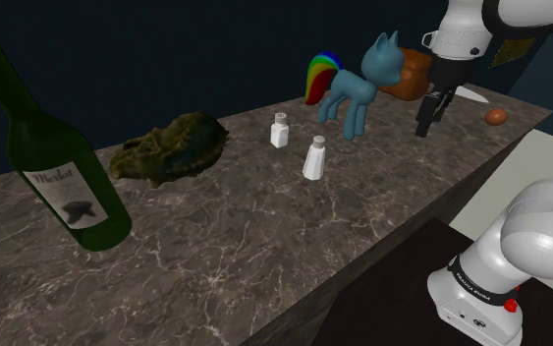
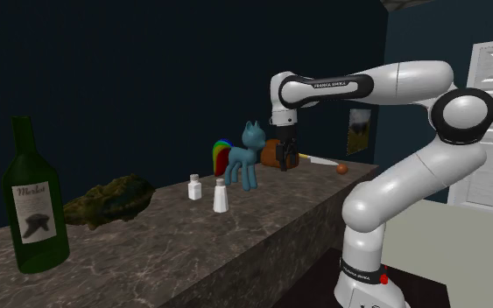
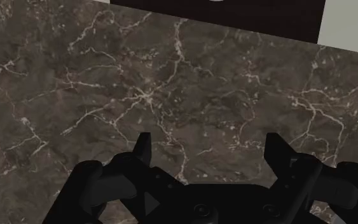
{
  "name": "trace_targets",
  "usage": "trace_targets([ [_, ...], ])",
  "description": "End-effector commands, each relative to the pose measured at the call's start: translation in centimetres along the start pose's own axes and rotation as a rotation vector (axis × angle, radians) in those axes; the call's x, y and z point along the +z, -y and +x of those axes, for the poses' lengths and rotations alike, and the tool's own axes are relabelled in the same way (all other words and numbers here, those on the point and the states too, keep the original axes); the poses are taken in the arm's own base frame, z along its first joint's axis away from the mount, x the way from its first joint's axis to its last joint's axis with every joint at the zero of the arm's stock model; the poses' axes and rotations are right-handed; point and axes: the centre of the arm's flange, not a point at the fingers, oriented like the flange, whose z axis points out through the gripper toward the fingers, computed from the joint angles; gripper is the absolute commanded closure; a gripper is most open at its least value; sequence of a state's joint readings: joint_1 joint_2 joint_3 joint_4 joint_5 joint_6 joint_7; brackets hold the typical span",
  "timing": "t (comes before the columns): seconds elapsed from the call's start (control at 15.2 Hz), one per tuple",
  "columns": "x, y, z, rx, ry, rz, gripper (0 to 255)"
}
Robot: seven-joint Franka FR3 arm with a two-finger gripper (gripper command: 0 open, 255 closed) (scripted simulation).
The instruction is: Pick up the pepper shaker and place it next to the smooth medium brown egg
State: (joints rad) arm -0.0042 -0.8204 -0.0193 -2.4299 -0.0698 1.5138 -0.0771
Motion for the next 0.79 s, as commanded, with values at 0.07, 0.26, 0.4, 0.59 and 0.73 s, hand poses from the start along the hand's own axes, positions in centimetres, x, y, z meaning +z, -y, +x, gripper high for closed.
trace_targets([
  [0.07, -0.1, 1.2, 0.6, 0.007, -0.006, -0.003, 0],
  [0.26, -0.4, 4.6, 2.5, 0.028, -0.026, -0.012, 0],
  [0.4, -0.6, 6.8, 3.8, 0.041, -0.038, -0.019, 0],
  [0.59, -0.9, 10.2, 5.8, 0.062, -0.058, -0.028, 0],
  [0.73, -1.1, 12.4, 7.2, 0.076, -0.07, -0.034, 0],
])
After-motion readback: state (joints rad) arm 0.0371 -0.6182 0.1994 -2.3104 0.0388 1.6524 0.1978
